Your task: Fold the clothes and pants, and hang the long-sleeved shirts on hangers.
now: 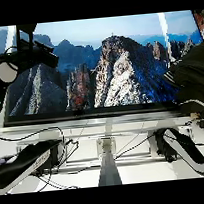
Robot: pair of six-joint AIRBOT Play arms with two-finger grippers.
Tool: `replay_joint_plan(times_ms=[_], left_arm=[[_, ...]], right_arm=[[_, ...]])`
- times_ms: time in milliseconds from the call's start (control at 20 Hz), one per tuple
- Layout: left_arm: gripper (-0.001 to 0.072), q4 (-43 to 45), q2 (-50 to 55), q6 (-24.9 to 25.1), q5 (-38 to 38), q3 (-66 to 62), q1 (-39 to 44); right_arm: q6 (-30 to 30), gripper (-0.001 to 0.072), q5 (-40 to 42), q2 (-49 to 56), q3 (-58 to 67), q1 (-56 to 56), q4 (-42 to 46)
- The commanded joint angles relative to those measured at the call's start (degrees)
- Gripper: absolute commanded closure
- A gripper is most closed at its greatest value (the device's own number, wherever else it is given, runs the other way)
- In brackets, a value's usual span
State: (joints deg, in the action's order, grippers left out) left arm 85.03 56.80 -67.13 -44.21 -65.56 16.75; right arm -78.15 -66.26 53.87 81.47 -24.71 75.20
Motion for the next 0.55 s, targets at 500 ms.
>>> replay_joint_plan(times_ms=[500], left_arm=[[0.0661, 0.0, 0.0, 0.0, 0.0, 0.0, -0.1]], right_arm=[[12.9, 0.0684, 4.5, 3.3, 0.0, 23.0, 6.8]])
